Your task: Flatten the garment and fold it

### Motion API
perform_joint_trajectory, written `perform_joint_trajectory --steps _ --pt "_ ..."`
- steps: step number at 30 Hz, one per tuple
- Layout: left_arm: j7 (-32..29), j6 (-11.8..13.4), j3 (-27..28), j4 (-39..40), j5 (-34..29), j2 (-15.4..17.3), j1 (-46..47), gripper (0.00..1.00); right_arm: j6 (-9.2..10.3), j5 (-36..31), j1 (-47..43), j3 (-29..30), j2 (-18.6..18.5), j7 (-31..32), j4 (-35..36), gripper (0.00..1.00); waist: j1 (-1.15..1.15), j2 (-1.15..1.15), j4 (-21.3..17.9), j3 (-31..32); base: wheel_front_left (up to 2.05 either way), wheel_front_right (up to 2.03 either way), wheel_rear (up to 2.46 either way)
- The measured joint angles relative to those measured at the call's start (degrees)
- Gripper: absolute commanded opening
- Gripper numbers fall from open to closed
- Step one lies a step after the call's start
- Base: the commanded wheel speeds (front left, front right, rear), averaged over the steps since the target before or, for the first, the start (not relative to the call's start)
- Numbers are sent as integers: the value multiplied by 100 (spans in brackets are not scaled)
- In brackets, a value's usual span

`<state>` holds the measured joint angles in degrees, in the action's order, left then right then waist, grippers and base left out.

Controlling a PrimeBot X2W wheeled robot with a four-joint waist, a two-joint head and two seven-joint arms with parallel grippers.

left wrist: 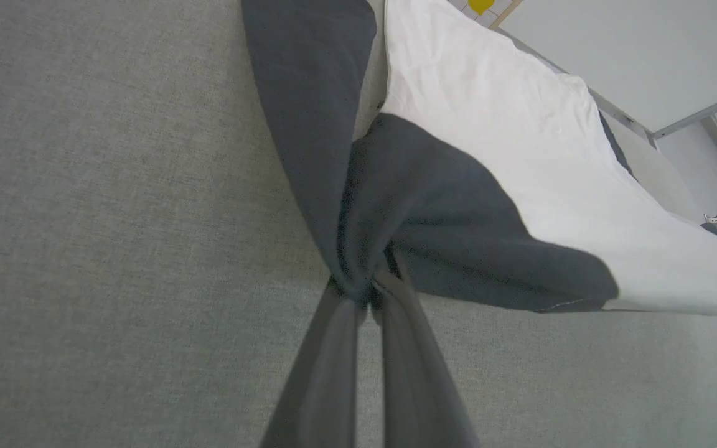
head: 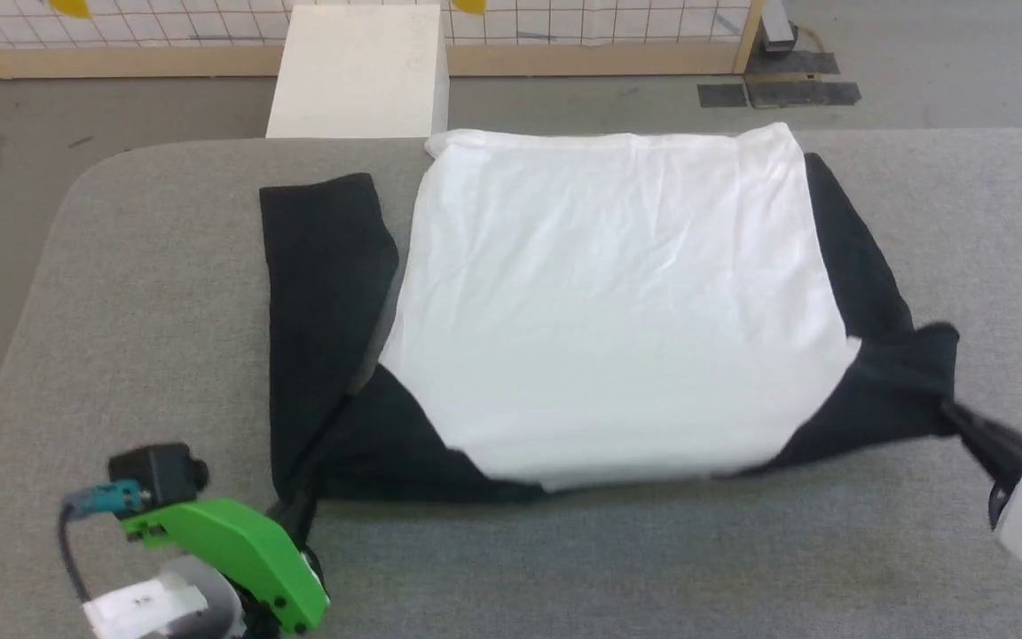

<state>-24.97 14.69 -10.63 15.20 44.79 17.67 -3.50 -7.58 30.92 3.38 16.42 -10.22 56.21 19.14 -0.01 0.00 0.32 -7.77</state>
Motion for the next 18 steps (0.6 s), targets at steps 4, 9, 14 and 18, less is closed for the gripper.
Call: perform_joint_trajectory --steps 4,9,14,18 --pt "-231 69 -255 -293 -34 9 -175 0 0 -310 -243 -138 12 275 -146 0 0 0 18 73 0 0 0" --pt "-504 97 -523 -818 -40 15 -305 0 0 -739 -380 -494 -43 320 -719 0 0 0 -41 105 0 0 0" --pt "-657 94 -631 -1290 -11 7 -322 0 0 -929 -643 -826 -56 45 -1389 0 0 0 -86 80 0 0 0" --pt "-606 51 -587 -1326 52 -45 -309 100 0 -933 -721 -894 -52 -382 -1694 4 0 0 -78 68 0 0 0"
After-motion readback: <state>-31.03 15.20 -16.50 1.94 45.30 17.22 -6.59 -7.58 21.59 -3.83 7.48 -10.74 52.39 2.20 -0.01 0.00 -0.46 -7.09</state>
